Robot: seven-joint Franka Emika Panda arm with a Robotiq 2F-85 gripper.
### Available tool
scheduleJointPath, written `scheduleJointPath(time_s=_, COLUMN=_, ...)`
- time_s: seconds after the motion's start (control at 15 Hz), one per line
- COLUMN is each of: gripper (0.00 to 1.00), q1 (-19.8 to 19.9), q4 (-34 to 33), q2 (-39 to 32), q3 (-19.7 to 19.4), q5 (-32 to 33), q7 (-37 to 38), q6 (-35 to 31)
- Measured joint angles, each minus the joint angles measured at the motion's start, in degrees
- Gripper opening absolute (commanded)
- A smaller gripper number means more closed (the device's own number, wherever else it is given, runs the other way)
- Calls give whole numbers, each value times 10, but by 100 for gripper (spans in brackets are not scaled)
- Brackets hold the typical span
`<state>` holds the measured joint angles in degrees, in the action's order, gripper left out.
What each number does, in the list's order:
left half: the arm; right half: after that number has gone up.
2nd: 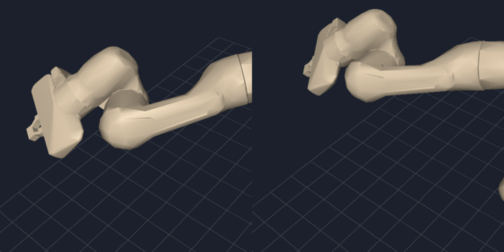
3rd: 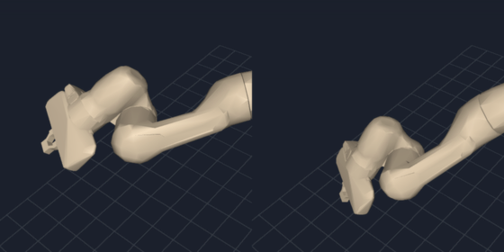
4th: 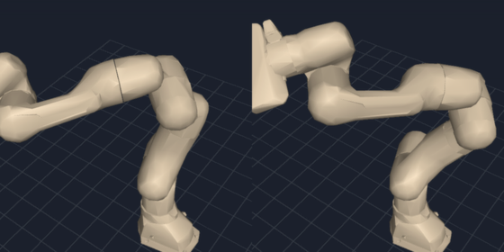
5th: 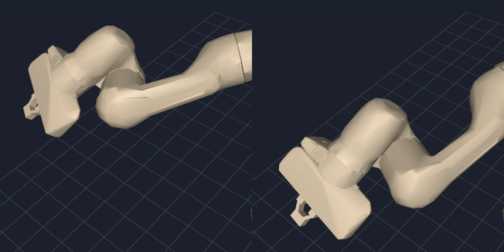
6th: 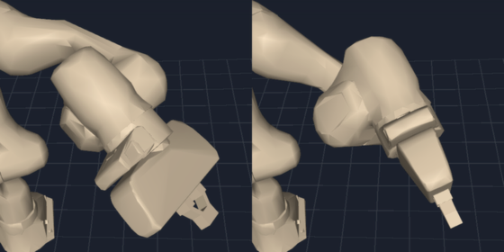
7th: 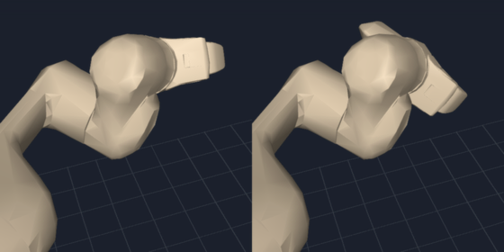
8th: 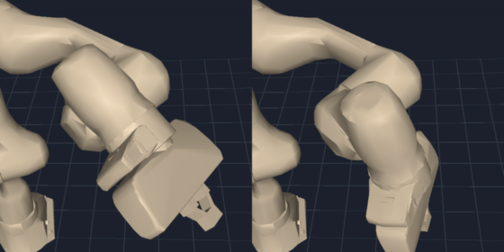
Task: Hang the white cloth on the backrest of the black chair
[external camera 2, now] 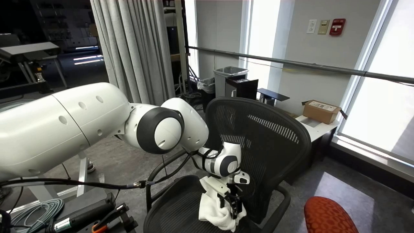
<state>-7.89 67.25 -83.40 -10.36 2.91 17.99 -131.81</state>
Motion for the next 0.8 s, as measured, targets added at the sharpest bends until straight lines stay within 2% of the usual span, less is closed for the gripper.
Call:
scheduleJointPath(time_s=0.07, gripper=100, q1=0, q4=-1, q2=-7, q3=0, q5=0, q7=-7, q6=1)
scheduleJointPath(time_s=0.13, gripper=96, q1=1, q4=-3, q2=-13, q3=0, q5=0, q7=-11, q6=3)
scheduleJointPath(time_s=0.2, gripper=74, q1=1, q4=-5, q2=-19, q3=0, q5=0, q7=-14, q6=4)
scheduleJointPath(time_s=0.33, gripper=69, q1=1, q4=-4, q2=-22, q3=0, q5=1, q7=-15, q6=5)
scheduleJointPath(time_s=0.8, gripper=14, q1=1, q4=-11, q2=-18, q3=3, q5=1, q7=-15, q6=8)
